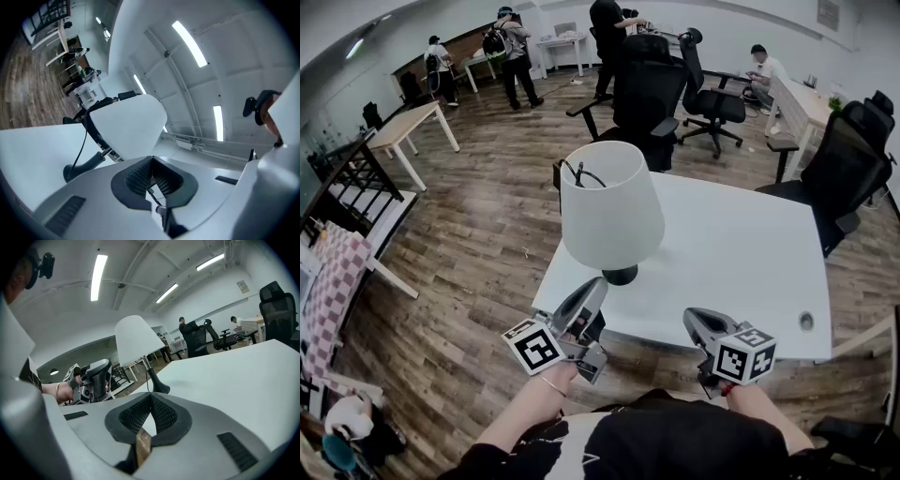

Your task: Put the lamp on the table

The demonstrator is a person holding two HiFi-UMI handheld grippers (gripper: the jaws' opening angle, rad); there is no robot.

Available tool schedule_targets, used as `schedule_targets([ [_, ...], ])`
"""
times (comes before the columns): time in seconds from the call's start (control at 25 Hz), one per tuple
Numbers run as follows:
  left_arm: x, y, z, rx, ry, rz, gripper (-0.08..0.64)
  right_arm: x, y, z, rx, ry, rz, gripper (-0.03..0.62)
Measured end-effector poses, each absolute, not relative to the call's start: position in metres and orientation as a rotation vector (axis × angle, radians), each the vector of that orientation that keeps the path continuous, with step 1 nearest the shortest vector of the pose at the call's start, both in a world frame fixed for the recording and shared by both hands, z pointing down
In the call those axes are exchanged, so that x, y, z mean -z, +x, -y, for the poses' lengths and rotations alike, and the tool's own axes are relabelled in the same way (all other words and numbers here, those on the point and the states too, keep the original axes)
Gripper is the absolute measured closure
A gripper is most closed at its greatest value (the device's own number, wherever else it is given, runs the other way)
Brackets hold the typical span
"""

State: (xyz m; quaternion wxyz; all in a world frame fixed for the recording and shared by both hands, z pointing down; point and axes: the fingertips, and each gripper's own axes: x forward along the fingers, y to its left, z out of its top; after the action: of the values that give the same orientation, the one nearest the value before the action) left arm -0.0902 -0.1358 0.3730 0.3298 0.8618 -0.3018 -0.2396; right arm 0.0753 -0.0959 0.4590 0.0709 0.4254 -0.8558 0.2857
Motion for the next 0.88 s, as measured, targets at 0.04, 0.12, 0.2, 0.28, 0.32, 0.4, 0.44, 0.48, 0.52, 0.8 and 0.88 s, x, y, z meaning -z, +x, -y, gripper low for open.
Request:
schedule_targets([
  [0.04,-0.37,-0.09,0.131,0.604,2.29,0.801,0.546,-0.456,0.072,0.095,-0.848,1.276,2.584,0.577],
  [0.12,-0.368,-0.091,0.118,0.545,2.338,0.81,0.546,-0.449,0.063,0.092,-0.821,1.277,2.602,0.577],
  [0.2,-0.372,-0.091,0.107,0.455,2.378,0.807,0.546,-0.445,0.055,0.088,-0.794,1.281,2.608,0.577],
  [0.28,-0.38,-0.09,0.097,0.33,2.434,0.817,0.546,-0.445,0.049,0.083,-0.785,1.284,2.604,0.575],
  [0.32,-0.384,-0.091,0.093,0.258,2.468,0.832,0.546,-0.447,0.046,0.081,-0.788,1.284,2.601,0.575],
  [0.4,-0.396,-0.097,0.083,0.114,2.528,0.877,0.546,-0.451,0.04,0.074,-0.796,1.286,2.593,0.577],
  [0.44,-0.402,-0.1,0.078,0.054,2.551,0.901,0.546,-0.453,0.037,0.069,-0.797,1.29,2.588,0.577],
  [0.48,-0.407,-0.104,0.074,0.007,2.566,0.919,0.546,-0.455,0.035,0.065,-0.797,1.296,2.583,0.577],
  [0.52,-0.411,-0.108,0.069,-0.023,2.573,0.928,0.546,-0.457,0.033,0.061,-0.798,1.304,2.578,0.577],
  [0.8,-0.429,-0.123,0.048,-0.074,2.586,0.868,0.546,-0.468,0.018,0.042,-0.812,1.353,2.553,0.577],
  [0.88,-0.436,-0.125,0.043,-0.081,2.575,0.843,0.546,-0.472,0.015,0.036,-0.806,1.357,2.537,0.577],
])
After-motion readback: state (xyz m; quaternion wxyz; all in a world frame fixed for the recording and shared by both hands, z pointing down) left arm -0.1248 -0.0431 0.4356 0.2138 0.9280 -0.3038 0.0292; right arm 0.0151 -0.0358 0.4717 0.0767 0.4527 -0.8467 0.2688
